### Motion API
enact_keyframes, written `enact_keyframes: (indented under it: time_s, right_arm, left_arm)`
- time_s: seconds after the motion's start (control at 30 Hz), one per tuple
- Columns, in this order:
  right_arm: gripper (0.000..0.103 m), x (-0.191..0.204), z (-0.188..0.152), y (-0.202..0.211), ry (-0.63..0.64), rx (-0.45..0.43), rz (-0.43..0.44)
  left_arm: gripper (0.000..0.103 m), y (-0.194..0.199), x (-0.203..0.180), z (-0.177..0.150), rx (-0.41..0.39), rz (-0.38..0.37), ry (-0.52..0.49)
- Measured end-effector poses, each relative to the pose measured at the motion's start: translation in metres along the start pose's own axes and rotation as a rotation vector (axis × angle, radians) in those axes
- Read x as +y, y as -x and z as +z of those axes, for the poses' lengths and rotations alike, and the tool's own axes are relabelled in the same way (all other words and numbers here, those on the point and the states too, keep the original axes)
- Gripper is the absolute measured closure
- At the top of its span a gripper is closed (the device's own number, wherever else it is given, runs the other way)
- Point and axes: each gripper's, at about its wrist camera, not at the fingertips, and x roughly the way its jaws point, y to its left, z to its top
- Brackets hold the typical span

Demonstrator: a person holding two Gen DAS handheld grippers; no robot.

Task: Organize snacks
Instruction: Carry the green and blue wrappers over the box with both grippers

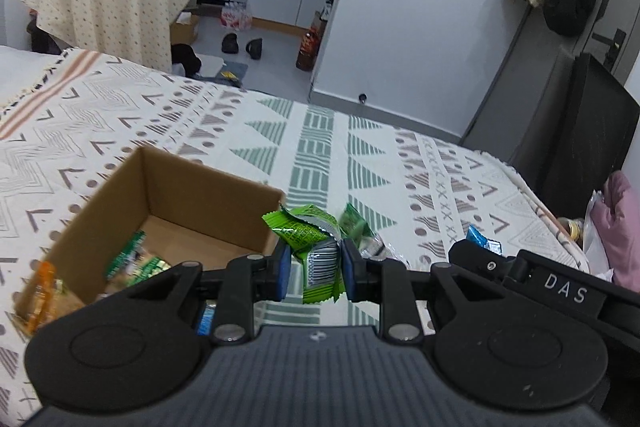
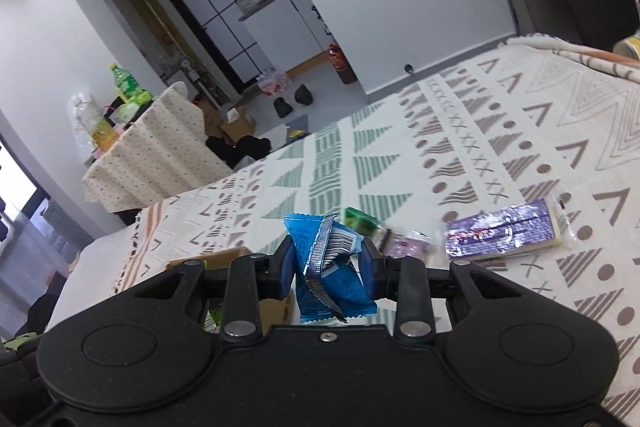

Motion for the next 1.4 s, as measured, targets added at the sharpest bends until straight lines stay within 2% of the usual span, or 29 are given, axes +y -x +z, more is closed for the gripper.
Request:
enact_keyframes:
  time_s: [0.73,1.17,1.4]
  right_arm:
    - [0.071,0.054,-0.008,0.012,0.041,-0.028,0.084]
    - [0.071,0.074,-0.017,-0.006,0.089,-0.009,0.084]
    - [0.071,0.085,-0.027,-0.023,0.123,0.029,0.068]
  left_arm:
    - [0.078,0.062,0.062,0.031,-0.113,0.054,0.077]
    - [0.078,0.046,0.091,0.045,-0.085,0.047,0.106]
    - [0.078,0.022,0.111,0.042,-0.028,0.033,0.140]
